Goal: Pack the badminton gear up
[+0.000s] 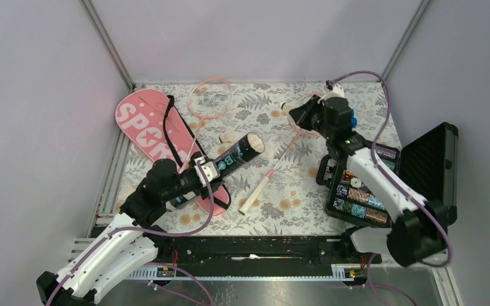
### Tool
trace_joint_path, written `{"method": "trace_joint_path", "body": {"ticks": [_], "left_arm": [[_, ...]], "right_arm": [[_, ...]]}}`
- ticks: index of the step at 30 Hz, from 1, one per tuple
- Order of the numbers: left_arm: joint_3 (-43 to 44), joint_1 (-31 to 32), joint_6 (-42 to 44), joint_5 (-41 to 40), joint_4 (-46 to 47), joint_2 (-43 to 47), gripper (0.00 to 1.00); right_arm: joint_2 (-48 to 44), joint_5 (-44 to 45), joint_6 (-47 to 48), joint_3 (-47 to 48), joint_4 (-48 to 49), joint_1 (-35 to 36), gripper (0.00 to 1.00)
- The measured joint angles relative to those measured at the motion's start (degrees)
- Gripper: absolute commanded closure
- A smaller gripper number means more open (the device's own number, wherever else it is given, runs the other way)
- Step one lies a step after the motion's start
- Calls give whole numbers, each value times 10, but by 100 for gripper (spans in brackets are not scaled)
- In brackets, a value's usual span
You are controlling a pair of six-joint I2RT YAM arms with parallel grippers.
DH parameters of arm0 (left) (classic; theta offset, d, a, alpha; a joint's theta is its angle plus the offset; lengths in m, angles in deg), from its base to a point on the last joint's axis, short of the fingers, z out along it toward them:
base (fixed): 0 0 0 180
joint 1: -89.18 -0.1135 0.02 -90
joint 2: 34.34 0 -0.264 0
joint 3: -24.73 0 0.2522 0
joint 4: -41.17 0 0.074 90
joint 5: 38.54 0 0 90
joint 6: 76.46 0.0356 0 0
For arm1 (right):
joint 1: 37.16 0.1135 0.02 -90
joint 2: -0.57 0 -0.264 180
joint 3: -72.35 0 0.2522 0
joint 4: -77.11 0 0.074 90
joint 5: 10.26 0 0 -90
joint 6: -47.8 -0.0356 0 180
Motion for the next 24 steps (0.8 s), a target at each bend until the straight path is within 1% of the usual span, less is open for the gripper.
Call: {"method": "trace_joint_path", "body": {"ticks": [1,5,11,13,17,21,24], "left_arm": [[0,0,1,0,0,-4,78],[0,0,4,-1,-2,-20,78],[0,0,4,-1,-2,-27,78],[0,0,4,-1,-3,-38,78],[0,1,9,-1,-5,-57,78],[4,1,10,-1,-11,-72,78],[5,1,10,-1,-12,-76,78]], "right_arm": [[-36,-26,19,-13,-11,0,100],[-125,-87,75,-26,-70,0,100],[-225,-167,165,-23,-163,0,100],[-239,-208,186,-15,-184,0,100],[-238,-274,212,7,-212,2,100],[-235,-297,245,40,-257,14,100],[-224,-301,276,80,-301,37,100]]}}
